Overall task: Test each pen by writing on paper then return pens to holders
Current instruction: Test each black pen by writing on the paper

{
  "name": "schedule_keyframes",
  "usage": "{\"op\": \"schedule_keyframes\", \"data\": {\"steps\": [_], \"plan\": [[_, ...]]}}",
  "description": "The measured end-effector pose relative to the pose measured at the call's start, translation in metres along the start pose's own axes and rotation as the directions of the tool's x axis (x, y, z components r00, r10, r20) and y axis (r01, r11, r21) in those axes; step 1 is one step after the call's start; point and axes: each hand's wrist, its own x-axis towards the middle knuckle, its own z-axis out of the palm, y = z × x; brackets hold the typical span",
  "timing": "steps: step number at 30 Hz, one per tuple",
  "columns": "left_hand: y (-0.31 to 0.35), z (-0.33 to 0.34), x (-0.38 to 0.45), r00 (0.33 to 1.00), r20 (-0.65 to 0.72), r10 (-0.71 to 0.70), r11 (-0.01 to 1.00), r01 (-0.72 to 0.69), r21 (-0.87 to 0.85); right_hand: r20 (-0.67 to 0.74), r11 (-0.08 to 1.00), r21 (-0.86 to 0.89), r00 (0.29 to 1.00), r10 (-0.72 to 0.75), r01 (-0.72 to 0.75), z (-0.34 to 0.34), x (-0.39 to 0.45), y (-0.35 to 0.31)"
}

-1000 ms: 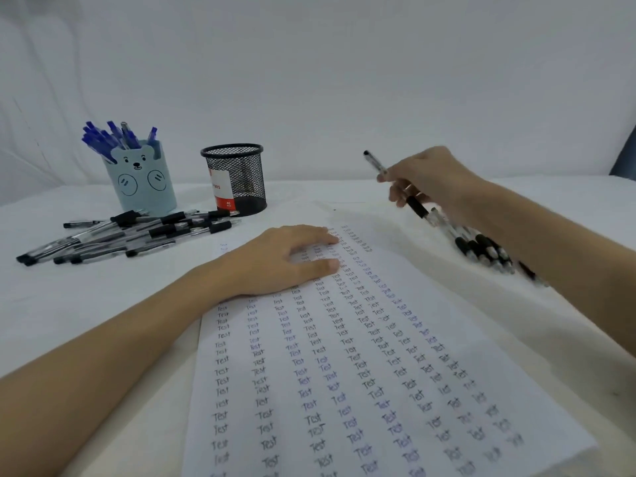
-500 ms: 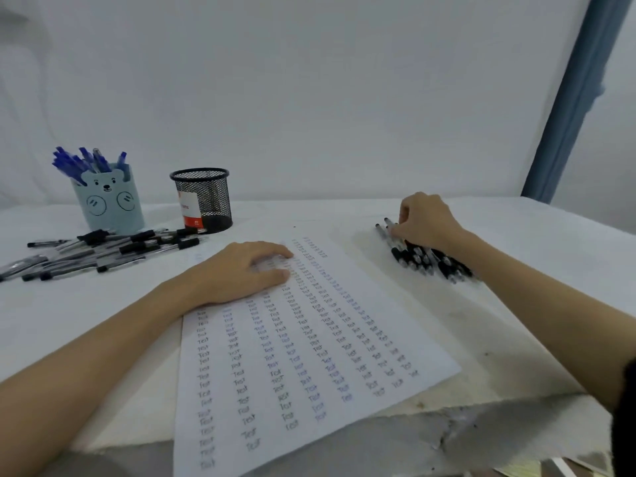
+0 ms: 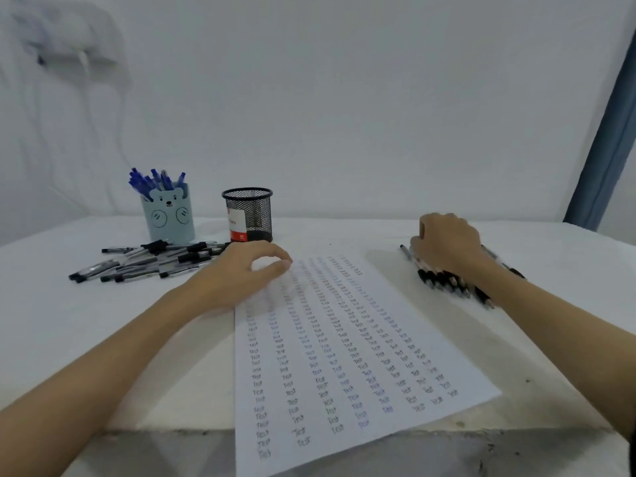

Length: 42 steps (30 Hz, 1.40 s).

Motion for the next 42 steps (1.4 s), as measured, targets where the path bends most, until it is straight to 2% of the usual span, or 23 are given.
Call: {"op": "schedule_keyframes", "data": {"steps": [3, 6, 9, 12, 17, 24, 27, 30, 32, 34, 36, 37, 39, 42], "plan": [[-0.015, -0.022, -0.022, 0.999, -0.030, -0.029, 0.999, 0.030, 0.045, -0.078, 0.993, 0.097, 0.995, -0.063, 0.070, -0.013, 0.010, -0.033], [-0.033, -0.044, -0.046, 0.995, -0.046, -0.088, 0.991, 0.092, 0.095, 0.051, 0.952, 0.211, 0.971, -0.236, 0.220, -0.017, 0.015, -0.088], [-0.051, -0.061, -0.070, 0.984, -0.090, -0.155, 0.977, 0.166, 0.134, 0.229, 0.867, 0.292, 0.851, -0.473, 0.404, -0.005, 0.012, -0.148], [-0.066, -0.073, -0.091, 0.971, -0.138, -0.194, 0.967, 0.213, 0.138, 0.273, 0.771, 0.277, 0.723, -0.635, 0.573, 0.016, 0.001, -0.198], [-0.082, -0.069, -0.108, 0.964, -0.170, -0.204, 0.969, 0.224, 0.107, 0.295, 0.711, 0.205, 0.651, -0.700, 0.672, 0.046, -0.009, -0.243], [-0.088, -0.068, -0.106, 0.966, -0.162, -0.203, 0.972, 0.218, 0.082, 0.089, 0.632, 0.139, 0.626, -0.774, 0.762, 0.068, -0.017, -0.253], [-0.088, -0.068, -0.106, 0.964, -0.166, -0.208, 0.972, 0.224, 0.078, 0.090, 0.592, 0.119, 0.585, -0.806, 0.797, 0.062, -0.018, -0.253], [-0.087, -0.069, -0.106, 0.963, -0.169, -0.211, 0.971, 0.226, 0.075, 0.092, 0.586, 0.102, 0.579, -0.810, 0.804, 0.056, -0.020, -0.251], [-0.085, -0.068, -0.106, 0.965, -0.163, -0.207, 0.970, 0.224, 0.093, 0.047, 0.619, 0.183, 0.622, -0.781, 0.764, 0.047, -0.019, -0.246], [-0.082, -0.069, -0.106, 0.967, -0.166, -0.193, 0.970, 0.214, 0.117, 0.022, 0.689, 0.287, 0.714, -0.700, 0.666, 0.033, -0.012, -0.238], [-0.076, -0.067, -0.102, 0.973, -0.162, -0.163, 0.972, 0.186, 0.140, 0.096, 0.752, 0.390, 0.789, -0.607, 0.532, 0.016, -0.002, -0.223], [-0.073, -0.066, -0.099, 0.977, -0.156, -0.148, 0.975, 0.170, 0.145, 0.164, 0.756, 0.498, 0.810, -0.563, 0.425, 0.007, 0.001, -0.213], [-0.063, -0.060, -0.090, 0.983, -0.132, -0.129, 0.979, 0.147, 0.138, 0.286, 0.671, 0.728, 0.828, -0.481, 0.138, -0.007, 0.004, -0.193], [-0.044, -0.043, -0.068, 0.993, -0.076, -0.092, 0.988, 0.101, 0.114, 0.407, 0.421, 0.877, 0.823, -0.397, -0.231, -0.020, 0.005, -0.155]]}}
